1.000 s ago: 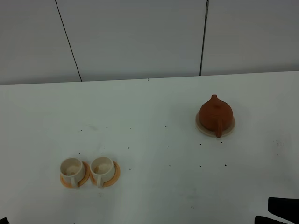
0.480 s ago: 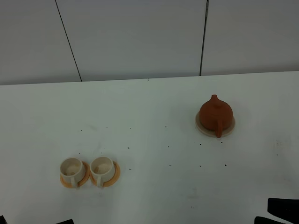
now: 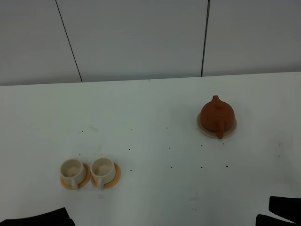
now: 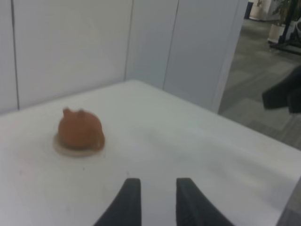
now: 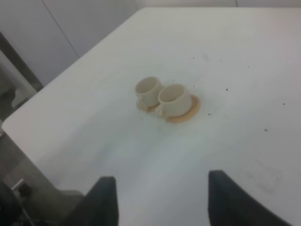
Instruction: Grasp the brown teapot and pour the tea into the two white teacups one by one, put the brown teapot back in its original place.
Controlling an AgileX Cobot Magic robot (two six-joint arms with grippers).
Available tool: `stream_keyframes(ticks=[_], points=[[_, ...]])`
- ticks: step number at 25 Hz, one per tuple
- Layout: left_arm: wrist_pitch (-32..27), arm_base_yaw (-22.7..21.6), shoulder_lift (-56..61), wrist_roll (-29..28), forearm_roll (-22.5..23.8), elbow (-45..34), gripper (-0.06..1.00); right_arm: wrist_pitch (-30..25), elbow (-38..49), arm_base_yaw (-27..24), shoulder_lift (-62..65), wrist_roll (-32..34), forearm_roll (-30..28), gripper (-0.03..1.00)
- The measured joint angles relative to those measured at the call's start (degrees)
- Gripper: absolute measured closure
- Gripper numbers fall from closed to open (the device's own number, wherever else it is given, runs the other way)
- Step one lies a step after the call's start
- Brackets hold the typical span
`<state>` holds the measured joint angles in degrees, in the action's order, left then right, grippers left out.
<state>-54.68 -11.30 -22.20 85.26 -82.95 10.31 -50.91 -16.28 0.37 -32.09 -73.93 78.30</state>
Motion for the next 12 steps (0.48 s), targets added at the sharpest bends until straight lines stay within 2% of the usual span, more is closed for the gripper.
stream_keyframes(ticks=[12], points=[[1.72,0.00,0.00,-0.13,1.54,0.37,0.70,0.00,0.00,0.00,0.00,-0.07,0.12,0.55]])
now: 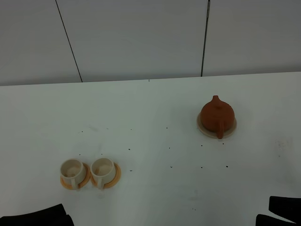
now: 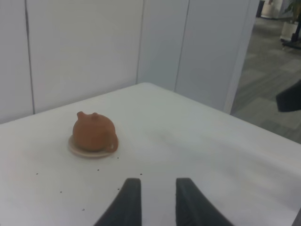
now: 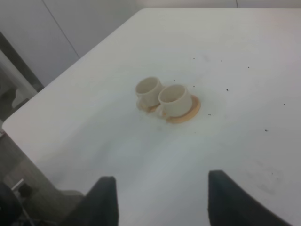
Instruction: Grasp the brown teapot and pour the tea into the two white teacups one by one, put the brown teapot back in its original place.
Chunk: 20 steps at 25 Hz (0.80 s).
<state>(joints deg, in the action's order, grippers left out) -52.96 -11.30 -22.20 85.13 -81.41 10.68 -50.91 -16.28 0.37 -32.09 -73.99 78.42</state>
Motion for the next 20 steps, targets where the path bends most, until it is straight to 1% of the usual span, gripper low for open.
stream_keyframes(ticks=[8,12,20], points=[[-2.69,0.00,0.00,0.00,1.13,0.00,0.70,0.00,0.00,0.00,0.00,0.00,0.06,0.55],[-2.80,0.00,0.00,-0.57,2.33,0.00,0.70,0.00,0.00,0.00,0.00,0.00,0.06,0.55],[-2.79,0.00,0.00,-1.41,2.62,0.00,0.70,-0.07,0.00,0.00,0.00,0.00,0.11,0.55]])
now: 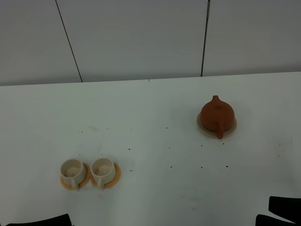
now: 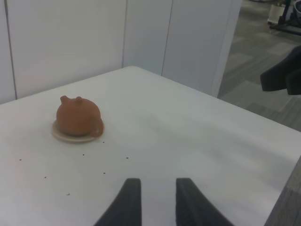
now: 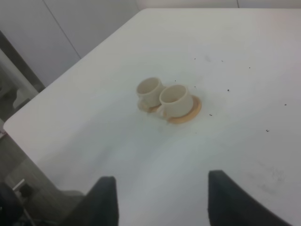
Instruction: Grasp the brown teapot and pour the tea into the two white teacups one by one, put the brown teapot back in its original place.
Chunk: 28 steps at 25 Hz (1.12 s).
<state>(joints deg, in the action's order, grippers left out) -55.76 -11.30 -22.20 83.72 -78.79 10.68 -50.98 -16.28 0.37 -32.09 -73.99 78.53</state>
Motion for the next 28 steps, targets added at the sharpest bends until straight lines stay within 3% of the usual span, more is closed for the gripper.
stream_keyframes(ticks=[28], points=[[-1.22,0.00,0.00,-0.26,0.10,0.00,0.70,-1.66,0.00,0.00,0.00,0.00,0.05,0.55]])
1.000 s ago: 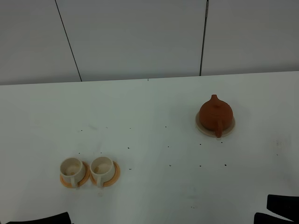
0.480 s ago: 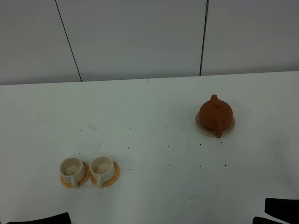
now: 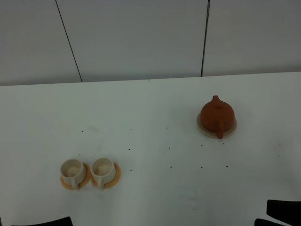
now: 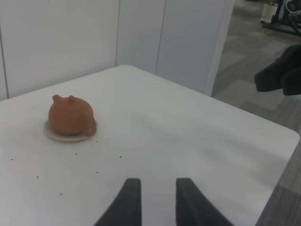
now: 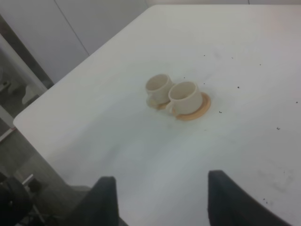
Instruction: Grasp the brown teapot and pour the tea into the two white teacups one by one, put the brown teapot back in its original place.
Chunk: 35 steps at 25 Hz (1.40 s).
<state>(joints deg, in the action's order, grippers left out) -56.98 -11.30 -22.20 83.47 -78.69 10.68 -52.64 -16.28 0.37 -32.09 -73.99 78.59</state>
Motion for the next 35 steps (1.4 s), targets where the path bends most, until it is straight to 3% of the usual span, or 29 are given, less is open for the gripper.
stream_keyframes(ticks=[26,35], points=[[0.00,0.00,0.00,0.00,-0.40,0.00,0.70,0.00,0.00,0.00,0.00,0.00,0.05,0.55],[1.05,0.00,0.00,0.06,-7.54,0.00,0.70,0.00,0.00,0.00,0.00,0.00,0.10,0.55]])
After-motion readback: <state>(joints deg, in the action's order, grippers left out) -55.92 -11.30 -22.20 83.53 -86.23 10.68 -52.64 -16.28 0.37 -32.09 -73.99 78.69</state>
